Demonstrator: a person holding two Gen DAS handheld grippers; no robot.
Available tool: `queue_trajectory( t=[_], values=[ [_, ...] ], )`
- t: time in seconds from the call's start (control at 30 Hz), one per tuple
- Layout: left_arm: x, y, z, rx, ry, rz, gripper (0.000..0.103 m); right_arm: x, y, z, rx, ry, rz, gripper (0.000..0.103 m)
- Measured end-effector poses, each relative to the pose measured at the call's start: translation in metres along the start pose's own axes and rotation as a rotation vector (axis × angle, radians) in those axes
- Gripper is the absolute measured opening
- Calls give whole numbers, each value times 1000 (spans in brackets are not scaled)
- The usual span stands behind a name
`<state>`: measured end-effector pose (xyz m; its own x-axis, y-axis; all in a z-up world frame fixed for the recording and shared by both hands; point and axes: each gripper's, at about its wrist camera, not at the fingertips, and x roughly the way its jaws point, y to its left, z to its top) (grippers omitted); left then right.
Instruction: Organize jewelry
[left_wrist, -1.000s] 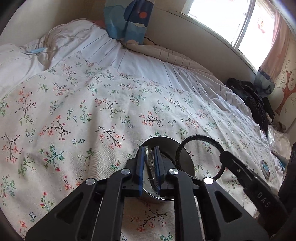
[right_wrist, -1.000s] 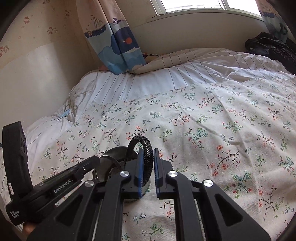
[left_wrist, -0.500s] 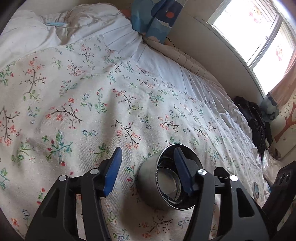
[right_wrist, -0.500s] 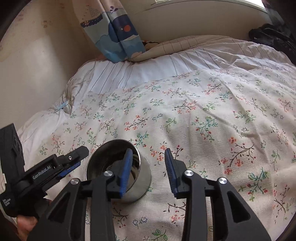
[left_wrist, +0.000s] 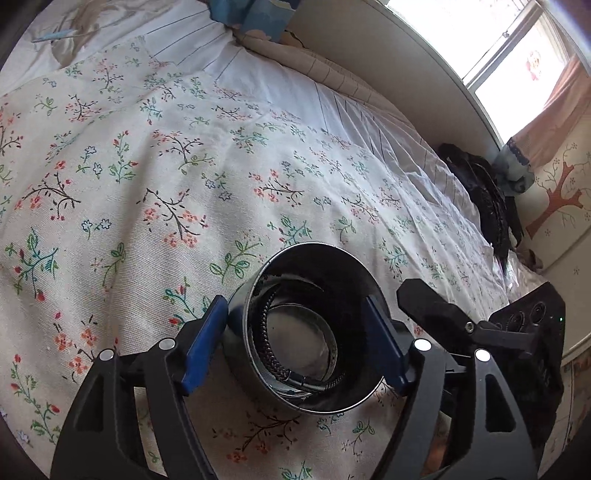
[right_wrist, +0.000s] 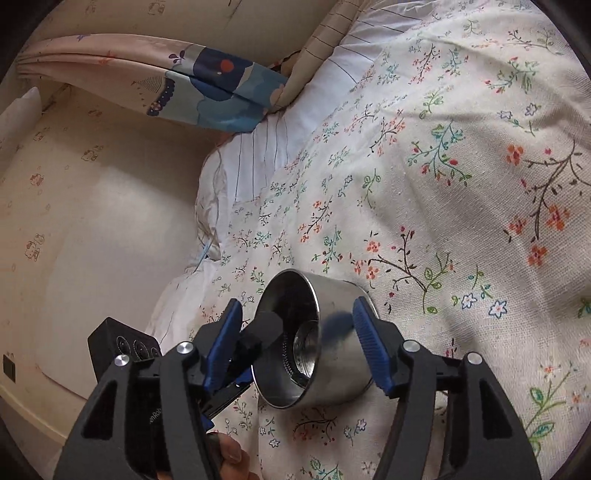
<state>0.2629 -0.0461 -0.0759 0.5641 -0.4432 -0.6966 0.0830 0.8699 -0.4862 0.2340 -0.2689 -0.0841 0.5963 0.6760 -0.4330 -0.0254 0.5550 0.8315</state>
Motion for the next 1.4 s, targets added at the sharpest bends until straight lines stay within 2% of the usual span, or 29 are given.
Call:
queue_trajectory(
  t=[0.1,0.2,0.27,0.4,0.5,0.6,0.73,0.83,1.0,1.03,1.07,1.1,1.13,1.2,1.3,1.4],
  values=[
    [-5,-5,-8,20,23,-2,70,-15,-2,-11,28,21,24,66],
    [-12,-10,-22,50,79,-2,70,-36,1,-23,14,25,-5,66],
    [-22,-12,-34,73,93,46,71,-58,7,-32,-34,-8,-89,66],
    [-55,-7,-53,91,42,125,73,-97,24,-56,-196,-34,-264,66],
    [-79,-4,-65,102,-3,189,73,-101,26,-84,-305,44,-360,66],
    [-91,-6,-82,146,10,212,73,-103,21,-106,-357,84,-438,66],
    [-94,-25,-115,285,80,200,73,-116,16,-104,-345,28,-462,66],
    [-94,-42,-141,411,104,247,73,-119,14,-99,-325,-2,-468,66],
    [-91,-51,-149,457,101,283,73,-116,17,-98,-330,-2,-466,66],
    [-90,-51,-149,458,104,287,70,-116,17,-98,-331,0,-468,66],
    [-89,-50,-149,454,113,282,56,-115,16,-98,-330,2,-468,66],
    [-88,-48,-149,443,132,271,35,-115,16,-98,-328,2,-468,66],
    [-85,-45,-149,429,157,257,28,-115,16,-97,-327,1,-467,66],
    [-90,-43,-149,413,158,222,17,-115,15,-97,-324,-2,-465,66],
    [-104,-40,-149,389,126,180,9,-115,16,-97,-327,-3,-466,66],
    [-127,-36,-143,344,42,94,8,-113,17,-99,-343,4,-470,66]
  ],
)
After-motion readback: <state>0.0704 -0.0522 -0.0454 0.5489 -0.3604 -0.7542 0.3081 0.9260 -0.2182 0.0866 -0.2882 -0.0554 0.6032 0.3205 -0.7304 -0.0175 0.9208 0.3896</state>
